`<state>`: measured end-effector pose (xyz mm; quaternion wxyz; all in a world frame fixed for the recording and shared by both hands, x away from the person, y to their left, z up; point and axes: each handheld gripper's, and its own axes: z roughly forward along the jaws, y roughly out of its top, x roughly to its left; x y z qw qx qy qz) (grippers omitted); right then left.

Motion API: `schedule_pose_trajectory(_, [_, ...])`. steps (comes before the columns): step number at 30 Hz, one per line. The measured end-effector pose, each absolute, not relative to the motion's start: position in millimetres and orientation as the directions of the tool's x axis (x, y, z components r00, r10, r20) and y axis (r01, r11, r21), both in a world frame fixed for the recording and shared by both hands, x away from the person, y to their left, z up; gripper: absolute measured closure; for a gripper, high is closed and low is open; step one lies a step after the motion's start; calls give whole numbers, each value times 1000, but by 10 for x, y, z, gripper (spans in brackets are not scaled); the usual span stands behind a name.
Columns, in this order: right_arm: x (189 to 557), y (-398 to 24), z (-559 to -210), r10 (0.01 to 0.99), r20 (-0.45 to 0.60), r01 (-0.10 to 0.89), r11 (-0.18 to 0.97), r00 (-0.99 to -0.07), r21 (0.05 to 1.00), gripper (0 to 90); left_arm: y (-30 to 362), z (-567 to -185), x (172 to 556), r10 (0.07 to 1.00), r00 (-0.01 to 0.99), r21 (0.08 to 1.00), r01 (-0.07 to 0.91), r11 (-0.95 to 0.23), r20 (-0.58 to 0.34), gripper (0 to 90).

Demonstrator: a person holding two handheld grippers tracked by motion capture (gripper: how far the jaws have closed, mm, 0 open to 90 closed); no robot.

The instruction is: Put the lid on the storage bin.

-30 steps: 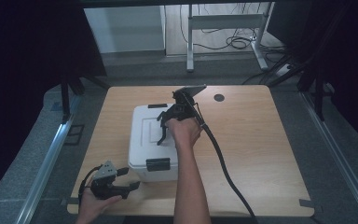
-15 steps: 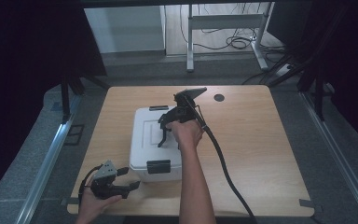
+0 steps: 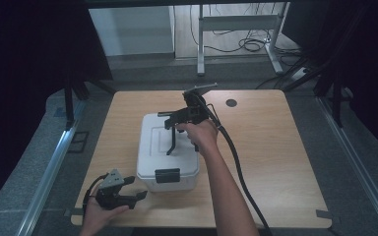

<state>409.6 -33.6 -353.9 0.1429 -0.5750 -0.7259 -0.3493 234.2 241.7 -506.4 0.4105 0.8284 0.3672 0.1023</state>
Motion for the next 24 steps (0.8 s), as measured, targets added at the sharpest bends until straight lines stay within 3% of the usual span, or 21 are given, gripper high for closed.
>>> schedule_pose_trajectory(9, [4007, -366, -3482, 708, 586, 902, 173, -393, 395, 411, 2485, -5057, 2349, 708, 695, 759, 528, -381, -127, 254])
schedule_pose_trajectory(15, [3936, -494, -3430, 660, 548, 840, 259, -515, 477, 393, 2526, -5070, 2341, 723, 680, 751, 539, -381, -122, 254])
schedule_pose_trajectory(24, [3836, -1010, -3549, 659, 527, 808, 221, -537, 547, 392, 2508, -5066, 2336, 737, 667, 743, 548, -385, -109, 254])
